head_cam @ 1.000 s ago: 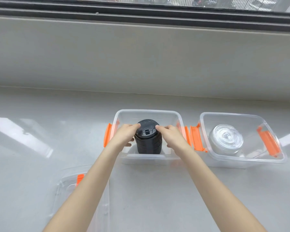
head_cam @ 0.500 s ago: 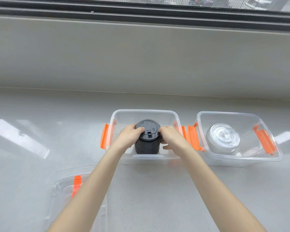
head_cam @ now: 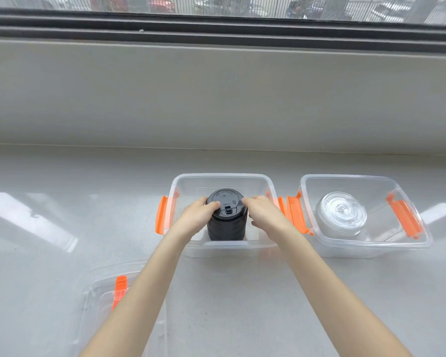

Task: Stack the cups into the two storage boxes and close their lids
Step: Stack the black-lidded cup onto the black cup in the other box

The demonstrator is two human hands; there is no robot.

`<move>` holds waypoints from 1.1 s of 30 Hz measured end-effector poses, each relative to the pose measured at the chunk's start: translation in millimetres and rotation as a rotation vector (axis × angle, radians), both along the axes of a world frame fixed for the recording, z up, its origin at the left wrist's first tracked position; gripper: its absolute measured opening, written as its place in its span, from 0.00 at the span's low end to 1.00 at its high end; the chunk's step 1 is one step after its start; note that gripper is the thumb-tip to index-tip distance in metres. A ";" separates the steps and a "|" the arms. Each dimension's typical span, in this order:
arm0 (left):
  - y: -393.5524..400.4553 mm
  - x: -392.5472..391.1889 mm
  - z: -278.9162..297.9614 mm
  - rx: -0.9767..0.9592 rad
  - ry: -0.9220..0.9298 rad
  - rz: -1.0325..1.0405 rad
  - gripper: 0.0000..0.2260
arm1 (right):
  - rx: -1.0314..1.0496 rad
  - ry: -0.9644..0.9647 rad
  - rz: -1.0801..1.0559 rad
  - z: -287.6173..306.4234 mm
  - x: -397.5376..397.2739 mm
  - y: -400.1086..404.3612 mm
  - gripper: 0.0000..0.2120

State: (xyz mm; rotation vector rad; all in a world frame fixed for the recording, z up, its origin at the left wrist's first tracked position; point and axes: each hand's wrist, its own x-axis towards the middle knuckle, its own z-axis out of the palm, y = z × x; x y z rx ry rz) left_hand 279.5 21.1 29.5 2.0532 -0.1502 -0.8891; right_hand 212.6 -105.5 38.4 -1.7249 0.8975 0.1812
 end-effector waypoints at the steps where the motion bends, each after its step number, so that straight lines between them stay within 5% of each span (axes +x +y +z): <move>1: 0.7 0.0 1.1 0.011 0.003 -0.002 0.15 | -0.014 -0.028 0.005 3.8 -2.1 0.1 0.19; 15: 3.5 -9.1 14.8 0.075 -0.044 0.023 0.17 | -0.025 -0.370 -0.132 39.9 -58.6 -27.7 0.12; 20: -5.6 -27.7 32.7 0.053 -0.310 0.053 0.20 | 0.073 -0.426 -0.193 45.4 -78.5 -40.7 0.09; 25: -38.3 -62.6 62.5 -0.224 -0.502 0.088 0.14 | 0.000 -0.429 -0.189 51.4 -102.2 -69.6 0.08; 33: -133.6 -122.4 57.0 -0.345 -0.265 -0.099 0.14 | -0.169 -0.376 -0.182 45.0 -149.2 -146.7 0.11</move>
